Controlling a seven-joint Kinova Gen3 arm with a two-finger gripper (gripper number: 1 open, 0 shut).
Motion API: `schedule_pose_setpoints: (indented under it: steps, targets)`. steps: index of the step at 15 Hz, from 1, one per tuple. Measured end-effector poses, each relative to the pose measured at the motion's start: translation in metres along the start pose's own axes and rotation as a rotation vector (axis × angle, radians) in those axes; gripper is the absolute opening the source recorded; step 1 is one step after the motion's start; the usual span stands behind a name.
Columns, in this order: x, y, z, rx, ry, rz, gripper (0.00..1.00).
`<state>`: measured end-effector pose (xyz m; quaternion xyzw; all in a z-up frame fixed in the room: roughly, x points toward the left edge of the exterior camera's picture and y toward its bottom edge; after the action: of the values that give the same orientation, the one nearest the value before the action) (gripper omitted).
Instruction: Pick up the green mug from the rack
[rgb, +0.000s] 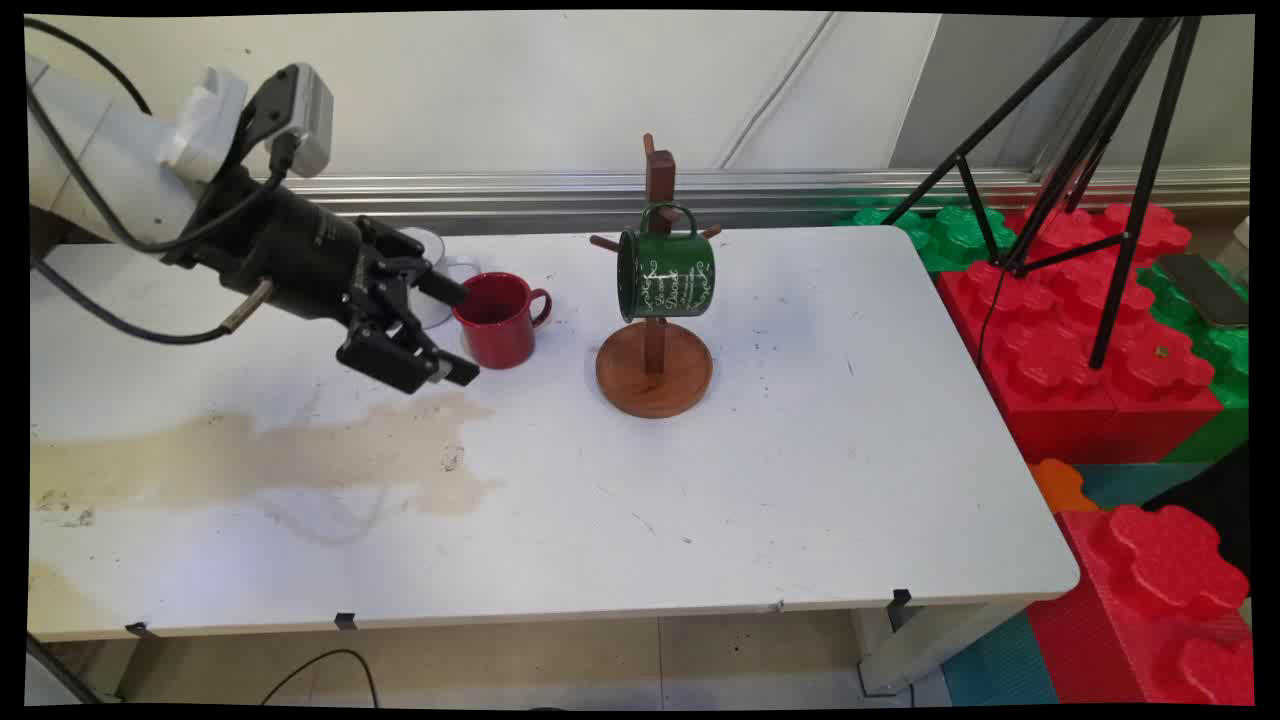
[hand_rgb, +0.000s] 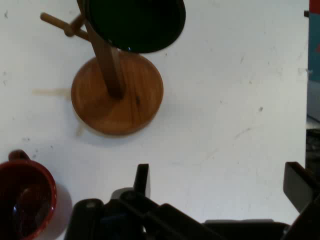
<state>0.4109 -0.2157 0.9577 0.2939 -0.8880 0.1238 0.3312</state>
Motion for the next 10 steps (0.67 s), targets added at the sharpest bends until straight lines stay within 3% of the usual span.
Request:
schedule_pose_setpoints:
  steps: [10]
  targets:
    - [0.043,0.003,0.003,0.023,0.061,-0.019,1.00]
